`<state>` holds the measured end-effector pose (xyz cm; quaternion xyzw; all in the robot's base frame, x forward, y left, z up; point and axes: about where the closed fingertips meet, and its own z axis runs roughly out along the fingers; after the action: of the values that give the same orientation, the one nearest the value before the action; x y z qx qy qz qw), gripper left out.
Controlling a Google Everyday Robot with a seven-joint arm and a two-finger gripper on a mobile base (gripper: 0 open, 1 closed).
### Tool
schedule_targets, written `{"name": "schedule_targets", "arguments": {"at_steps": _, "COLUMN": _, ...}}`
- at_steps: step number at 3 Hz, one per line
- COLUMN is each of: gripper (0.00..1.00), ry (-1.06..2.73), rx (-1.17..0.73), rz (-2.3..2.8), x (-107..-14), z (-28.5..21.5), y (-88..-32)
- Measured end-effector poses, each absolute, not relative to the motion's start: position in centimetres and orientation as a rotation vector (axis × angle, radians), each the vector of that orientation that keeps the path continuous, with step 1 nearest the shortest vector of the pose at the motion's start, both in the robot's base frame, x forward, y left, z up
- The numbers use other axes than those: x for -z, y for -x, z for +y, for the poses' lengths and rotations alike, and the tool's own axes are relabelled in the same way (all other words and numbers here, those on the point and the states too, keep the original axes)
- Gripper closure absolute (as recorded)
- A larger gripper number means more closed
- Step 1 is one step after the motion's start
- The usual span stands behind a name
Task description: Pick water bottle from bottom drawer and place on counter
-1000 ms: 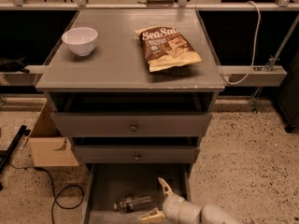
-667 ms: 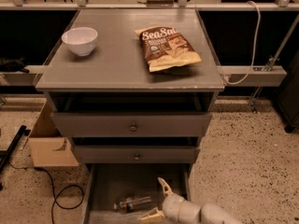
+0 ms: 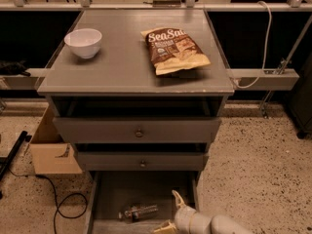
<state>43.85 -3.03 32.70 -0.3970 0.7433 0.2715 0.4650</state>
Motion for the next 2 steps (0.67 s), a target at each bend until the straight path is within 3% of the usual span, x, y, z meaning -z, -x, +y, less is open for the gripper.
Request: {"name": "schedule_targets", "arguments": {"at_steps": 2, "gripper": 0.00, "ry": 1.013, "rx": -0.653, "rz": 1.837, "x": -32.48, "z": -2.10, "y": -44.52}}
